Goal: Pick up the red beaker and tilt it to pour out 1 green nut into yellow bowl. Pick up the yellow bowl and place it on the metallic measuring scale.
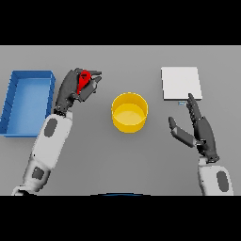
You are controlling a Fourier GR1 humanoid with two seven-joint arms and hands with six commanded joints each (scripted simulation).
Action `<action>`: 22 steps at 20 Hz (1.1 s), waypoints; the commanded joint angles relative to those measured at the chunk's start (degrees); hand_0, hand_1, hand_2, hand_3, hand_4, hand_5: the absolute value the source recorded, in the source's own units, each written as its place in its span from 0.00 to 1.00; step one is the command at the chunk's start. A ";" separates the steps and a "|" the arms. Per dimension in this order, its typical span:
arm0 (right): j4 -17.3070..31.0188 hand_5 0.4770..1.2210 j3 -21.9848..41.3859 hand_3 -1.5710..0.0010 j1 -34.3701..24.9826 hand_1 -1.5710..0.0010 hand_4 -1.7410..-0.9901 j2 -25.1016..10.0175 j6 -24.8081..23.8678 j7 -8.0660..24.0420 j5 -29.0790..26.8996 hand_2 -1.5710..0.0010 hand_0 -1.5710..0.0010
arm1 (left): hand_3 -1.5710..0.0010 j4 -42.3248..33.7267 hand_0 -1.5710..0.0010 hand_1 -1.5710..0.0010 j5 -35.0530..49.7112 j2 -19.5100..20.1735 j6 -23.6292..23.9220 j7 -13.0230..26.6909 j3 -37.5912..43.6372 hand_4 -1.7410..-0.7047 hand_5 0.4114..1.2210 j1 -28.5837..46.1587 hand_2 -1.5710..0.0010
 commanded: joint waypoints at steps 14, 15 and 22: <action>-1.84 0.29 0.91 1.00 0.84 1.00 0.60 0.14 -0.53 0.35 1.39 1.00 1.00 | 0.00 5.14 0.00 0.00 -20.59 11.23 -12.68 8.40 -22.90 0.01 0.96 -14.55 0.00; -1.84 0.29 0.98 1.00 1.20 1.00 0.60 0.30 -0.24 0.28 1.05 1.00 1.00 | 0.00 6.04 0.00 0.00 -21.75 11.31 -14.33 9.19 -24.52 0.01 0.97 -16.22 0.00; -0.03 0.22 -0.31 1.00 -0.26 1.00 0.61 2.04 -0.09 1.98 -1.88 1.00 1.00 | 0.15 11.55 0.00 0.00 -27.70 13.14 -26.06 9.84 -34.76 0.06 0.99 -25.98 0.00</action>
